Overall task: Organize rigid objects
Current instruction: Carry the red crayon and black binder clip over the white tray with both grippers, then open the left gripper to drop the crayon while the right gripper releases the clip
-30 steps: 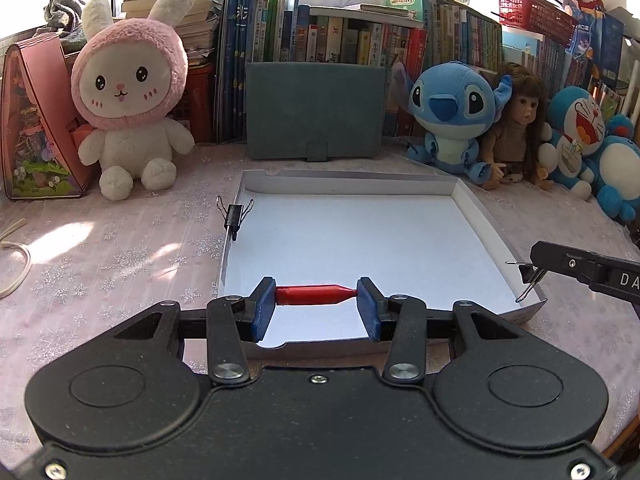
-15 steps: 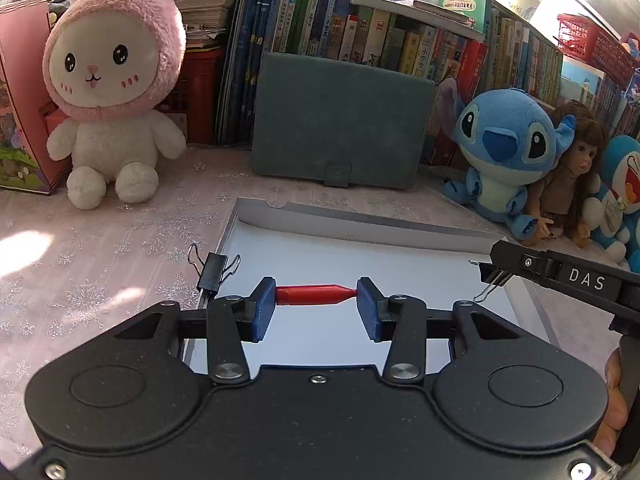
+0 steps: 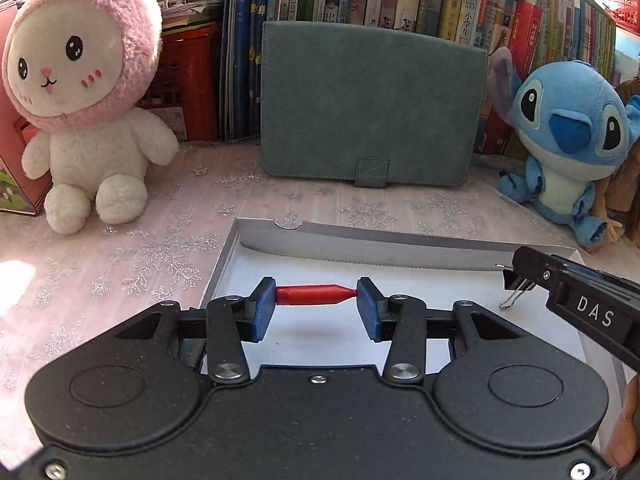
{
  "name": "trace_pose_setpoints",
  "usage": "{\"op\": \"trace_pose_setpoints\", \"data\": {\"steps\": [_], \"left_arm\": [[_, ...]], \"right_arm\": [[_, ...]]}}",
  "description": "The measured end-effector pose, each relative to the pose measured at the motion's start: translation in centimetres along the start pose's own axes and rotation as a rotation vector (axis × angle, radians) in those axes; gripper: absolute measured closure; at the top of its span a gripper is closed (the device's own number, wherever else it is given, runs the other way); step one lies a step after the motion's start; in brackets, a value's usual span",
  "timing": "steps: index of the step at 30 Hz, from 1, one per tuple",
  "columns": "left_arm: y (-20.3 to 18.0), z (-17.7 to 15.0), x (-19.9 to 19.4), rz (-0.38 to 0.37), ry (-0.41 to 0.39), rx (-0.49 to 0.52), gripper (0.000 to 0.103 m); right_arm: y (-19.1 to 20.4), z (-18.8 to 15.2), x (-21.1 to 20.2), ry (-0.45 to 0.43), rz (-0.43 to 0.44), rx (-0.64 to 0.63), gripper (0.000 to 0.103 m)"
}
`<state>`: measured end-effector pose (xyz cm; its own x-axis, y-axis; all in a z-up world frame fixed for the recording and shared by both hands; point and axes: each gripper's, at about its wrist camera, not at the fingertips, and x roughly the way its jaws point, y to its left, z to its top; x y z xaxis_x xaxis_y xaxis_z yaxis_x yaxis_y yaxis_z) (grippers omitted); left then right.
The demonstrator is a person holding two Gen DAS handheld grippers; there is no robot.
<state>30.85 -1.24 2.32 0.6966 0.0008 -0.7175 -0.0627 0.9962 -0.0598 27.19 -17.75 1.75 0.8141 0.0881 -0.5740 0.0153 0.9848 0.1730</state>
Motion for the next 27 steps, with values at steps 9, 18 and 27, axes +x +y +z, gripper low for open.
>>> {"op": "trace_pose_setpoints", "data": {"steps": [9,18,27], "left_arm": [[-0.9,-1.2,0.0,-0.004,0.022,0.050,0.061],[-1.0,-1.6,0.7,-0.006,0.036,0.046,0.061],[-1.1,-0.8,1.5,-0.014,0.047,0.041,0.060]], "right_arm": [[-0.1,-1.1,-1.7,0.078,0.009,-0.015,0.068],[0.2,-2.2,-1.0,0.139,0.013,-0.066,0.068],[-0.2,-1.6,0.5,0.157,0.024,-0.051,0.068]]}}
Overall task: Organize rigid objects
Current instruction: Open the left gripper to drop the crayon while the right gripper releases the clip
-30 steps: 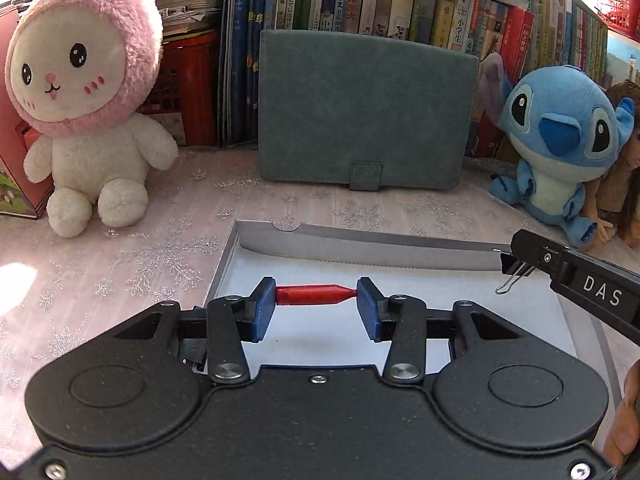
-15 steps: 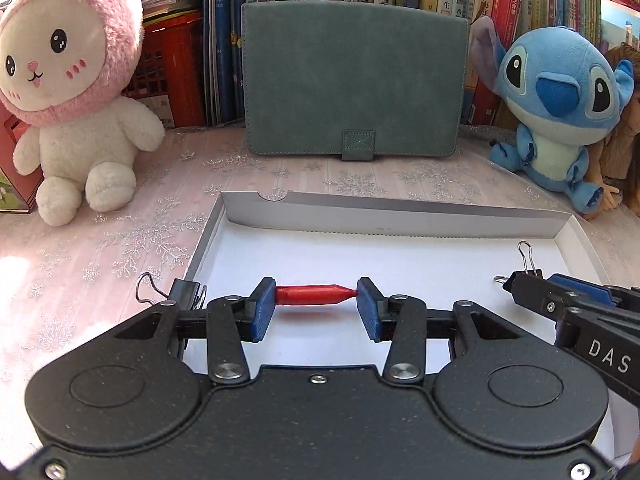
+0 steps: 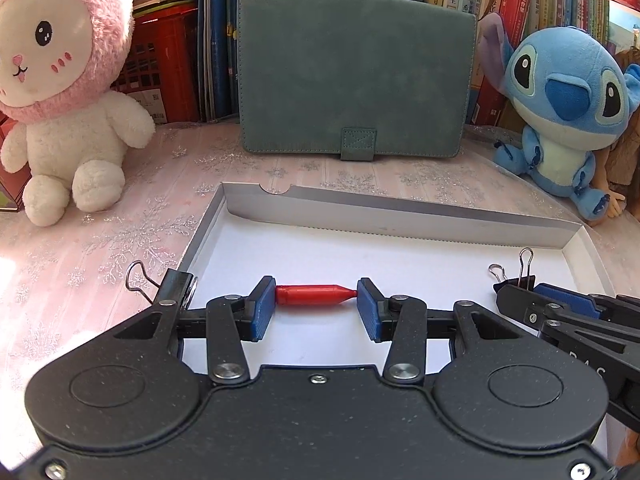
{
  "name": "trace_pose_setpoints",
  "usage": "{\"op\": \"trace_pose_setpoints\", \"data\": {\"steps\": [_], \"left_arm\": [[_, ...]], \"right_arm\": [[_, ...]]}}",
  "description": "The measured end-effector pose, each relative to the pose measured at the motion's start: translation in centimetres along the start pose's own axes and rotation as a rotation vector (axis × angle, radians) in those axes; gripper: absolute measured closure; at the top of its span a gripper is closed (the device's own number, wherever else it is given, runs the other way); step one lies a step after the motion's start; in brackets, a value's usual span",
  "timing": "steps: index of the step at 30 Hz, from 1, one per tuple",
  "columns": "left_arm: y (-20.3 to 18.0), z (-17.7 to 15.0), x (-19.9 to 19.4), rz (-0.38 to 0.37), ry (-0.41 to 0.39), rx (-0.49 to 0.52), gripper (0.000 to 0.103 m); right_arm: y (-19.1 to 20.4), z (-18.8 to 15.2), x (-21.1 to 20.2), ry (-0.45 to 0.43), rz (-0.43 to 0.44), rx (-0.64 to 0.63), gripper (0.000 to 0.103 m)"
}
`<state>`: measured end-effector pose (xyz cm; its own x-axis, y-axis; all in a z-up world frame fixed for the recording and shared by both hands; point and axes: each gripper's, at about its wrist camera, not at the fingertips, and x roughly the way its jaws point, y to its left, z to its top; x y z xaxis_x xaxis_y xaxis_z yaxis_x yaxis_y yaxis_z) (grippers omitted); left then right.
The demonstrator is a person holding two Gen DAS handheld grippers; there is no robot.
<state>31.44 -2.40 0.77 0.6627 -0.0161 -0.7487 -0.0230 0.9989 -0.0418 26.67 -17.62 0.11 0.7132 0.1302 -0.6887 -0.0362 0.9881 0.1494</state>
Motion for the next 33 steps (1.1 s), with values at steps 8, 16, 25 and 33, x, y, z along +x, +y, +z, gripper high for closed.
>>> {"op": "trace_pose_setpoints", "data": {"steps": [8,16,25,33], "left_arm": [[0.0,0.3,0.5,0.001,-0.013,0.012,0.060],[-0.7,0.0,0.6,0.011,-0.023,0.068,0.045],[0.3,-0.9,-0.1,0.014,-0.021,0.068,0.034],[0.8,-1.4,-0.6,0.009,-0.022,0.047,0.032]], "right_arm": [[0.2,0.3,0.6,0.011,-0.008,-0.013,0.067],[0.1,0.1,0.5,-0.002,-0.007,-0.013,0.064],[-1.0,-0.1,0.3,-0.035,-0.009,0.025,0.032],[-1.1,-0.5,-0.5,0.015,0.052,-0.016,0.015]]}}
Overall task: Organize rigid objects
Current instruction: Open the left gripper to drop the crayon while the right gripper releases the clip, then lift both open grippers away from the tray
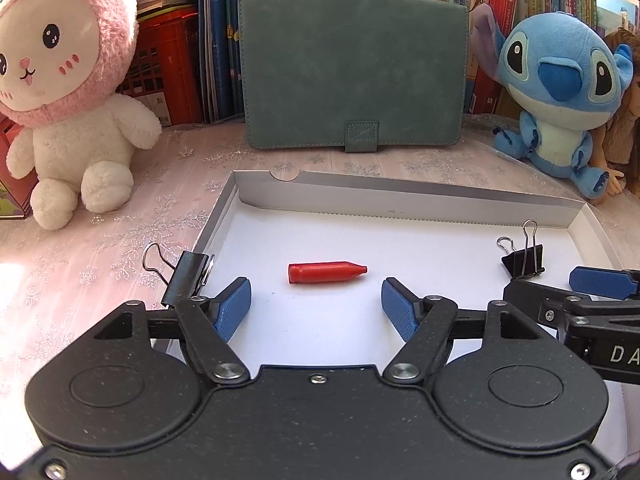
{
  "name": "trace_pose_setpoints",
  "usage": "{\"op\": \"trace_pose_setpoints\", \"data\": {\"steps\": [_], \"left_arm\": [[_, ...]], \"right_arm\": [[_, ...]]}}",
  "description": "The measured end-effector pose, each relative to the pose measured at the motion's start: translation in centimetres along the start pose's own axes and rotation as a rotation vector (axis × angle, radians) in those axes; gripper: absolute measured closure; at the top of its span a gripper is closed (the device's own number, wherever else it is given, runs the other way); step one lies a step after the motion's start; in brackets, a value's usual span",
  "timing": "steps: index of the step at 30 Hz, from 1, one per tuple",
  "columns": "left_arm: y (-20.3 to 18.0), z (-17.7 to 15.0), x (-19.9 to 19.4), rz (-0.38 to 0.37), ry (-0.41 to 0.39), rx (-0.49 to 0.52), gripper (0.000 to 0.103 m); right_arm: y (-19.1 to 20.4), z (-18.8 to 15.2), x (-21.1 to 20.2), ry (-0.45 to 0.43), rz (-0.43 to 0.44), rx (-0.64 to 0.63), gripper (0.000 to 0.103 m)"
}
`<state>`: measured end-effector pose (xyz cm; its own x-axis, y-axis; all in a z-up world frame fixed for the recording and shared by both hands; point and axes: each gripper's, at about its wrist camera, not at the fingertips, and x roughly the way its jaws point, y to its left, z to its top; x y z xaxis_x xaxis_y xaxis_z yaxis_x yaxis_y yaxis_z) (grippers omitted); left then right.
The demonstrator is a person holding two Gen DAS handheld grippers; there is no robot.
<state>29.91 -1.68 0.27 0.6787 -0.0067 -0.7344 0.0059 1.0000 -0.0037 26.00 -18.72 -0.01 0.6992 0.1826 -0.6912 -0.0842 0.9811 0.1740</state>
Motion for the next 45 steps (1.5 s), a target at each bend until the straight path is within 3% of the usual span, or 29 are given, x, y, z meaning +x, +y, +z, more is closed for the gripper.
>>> {"op": "trace_pose_setpoints", "data": {"steps": [6,18,23,33,45], "left_arm": [[-0.6,-0.8,-0.6,-0.010,-0.011,0.019,0.028],[-0.5,-0.2,0.0,0.002,-0.020,0.001,0.026],[-0.3,0.1,-0.6,-0.028,-0.012,-0.004,0.026],[0.3,-0.3,-6.0,-0.077,-0.077,0.013,0.026],[2.8,-6.4,-13.1,-0.083,-0.149,-0.003,0.026]], "right_arm": [[-0.1,-0.3,0.4,-0.034,-0.024,-0.050,0.013],[-1.1,0.4,0.6,-0.067,0.029,-0.019,0.013],[-1.2,0.3,0.1,-0.094,0.035,0.014,0.013],[-0.2,0.3,-3.9,-0.135,0.070,0.017,0.013],[1.5,-5.5,-11.6,-0.210,0.102,-0.095,0.011]]}}
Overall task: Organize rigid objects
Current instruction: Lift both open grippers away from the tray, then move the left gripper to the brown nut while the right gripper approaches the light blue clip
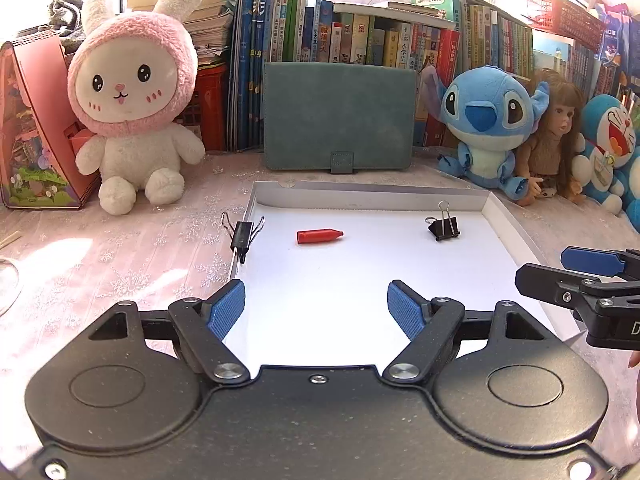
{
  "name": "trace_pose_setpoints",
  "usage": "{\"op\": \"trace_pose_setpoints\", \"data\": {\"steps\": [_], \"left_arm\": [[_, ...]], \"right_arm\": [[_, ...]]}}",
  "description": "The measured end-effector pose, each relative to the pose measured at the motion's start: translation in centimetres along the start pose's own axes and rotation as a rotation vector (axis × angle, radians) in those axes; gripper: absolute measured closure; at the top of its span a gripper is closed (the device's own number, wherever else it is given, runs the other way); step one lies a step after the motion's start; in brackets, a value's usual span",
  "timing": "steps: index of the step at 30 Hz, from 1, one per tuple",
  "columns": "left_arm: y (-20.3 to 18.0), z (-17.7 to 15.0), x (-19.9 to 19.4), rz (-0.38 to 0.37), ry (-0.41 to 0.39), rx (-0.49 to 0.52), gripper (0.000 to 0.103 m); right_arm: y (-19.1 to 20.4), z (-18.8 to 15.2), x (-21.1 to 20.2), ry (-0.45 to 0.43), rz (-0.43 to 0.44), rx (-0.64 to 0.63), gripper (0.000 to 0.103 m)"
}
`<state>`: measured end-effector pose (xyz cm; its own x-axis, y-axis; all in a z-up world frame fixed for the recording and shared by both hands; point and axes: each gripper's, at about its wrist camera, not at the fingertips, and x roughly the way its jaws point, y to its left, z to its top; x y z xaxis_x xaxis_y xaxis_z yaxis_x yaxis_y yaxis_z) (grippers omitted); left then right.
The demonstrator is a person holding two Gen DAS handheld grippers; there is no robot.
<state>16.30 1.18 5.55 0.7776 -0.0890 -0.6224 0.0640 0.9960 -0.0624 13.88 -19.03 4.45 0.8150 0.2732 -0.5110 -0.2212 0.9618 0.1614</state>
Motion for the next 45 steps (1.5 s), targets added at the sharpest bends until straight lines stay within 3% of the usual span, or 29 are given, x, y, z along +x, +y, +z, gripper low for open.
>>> {"op": "trace_pose_setpoints", "data": {"steps": [6,13,23,29,31,34,37,40,45], "left_arm": [[0.1,-3.9,-3.8,0.003,-0.052,0.015,0.023],[1.6,-8.1,-6.2,-0.021,-0.043,-0.064,0.023],[4.7,-12.3,-7.9,0.018,-0.019,-0.148,0.023],[5.1,-13.2,-8.8,0.040,-0.030,-0.115,0.036],[5.1,-13.3,-9.2,0.046,-0.036,-0.102,0.047],[5.3,-13.3,-9.5,0.053,-0.041,-0.100,0.055],[5.4,-13.4,-9.4,0.061,-0.036,-0.101,0.059],[5.0,-13.4,-9.0,0.049,-0.024,-0.086,0.062],[4.1,-13.5,-8.4,0.078,-0.042,-0.044,0.066]], "right_arm": [[0.5,-2.2,-2.9,-0.037,0.010,-0.004,0.011],[1.1,-5.0,-5.2,-0.060,0.011,-0.023,0.010],[0.9,-8.8,-6.7,-0.041,-0.059,-0.036,0.010],[0.2,-10.2,-8.0,-0.056,-0.112,-0.022,0.010],[0.0,-10.5,-8.4,-0.069,-0.127,-0.018,0.010],[-0.2,-10.8,-9.0,-0.078,-0.147,-0.030,0.010],[-0.1,-11.2,-9.1,-0.070,-0.167,-0.054,0.010],[0.0,-11.5,-9.1,-0.055,-0.173,-0.072,0.015],[0.2,-11.9,-8.8,-0.028,-0.163,-0.068,0.032]]}}
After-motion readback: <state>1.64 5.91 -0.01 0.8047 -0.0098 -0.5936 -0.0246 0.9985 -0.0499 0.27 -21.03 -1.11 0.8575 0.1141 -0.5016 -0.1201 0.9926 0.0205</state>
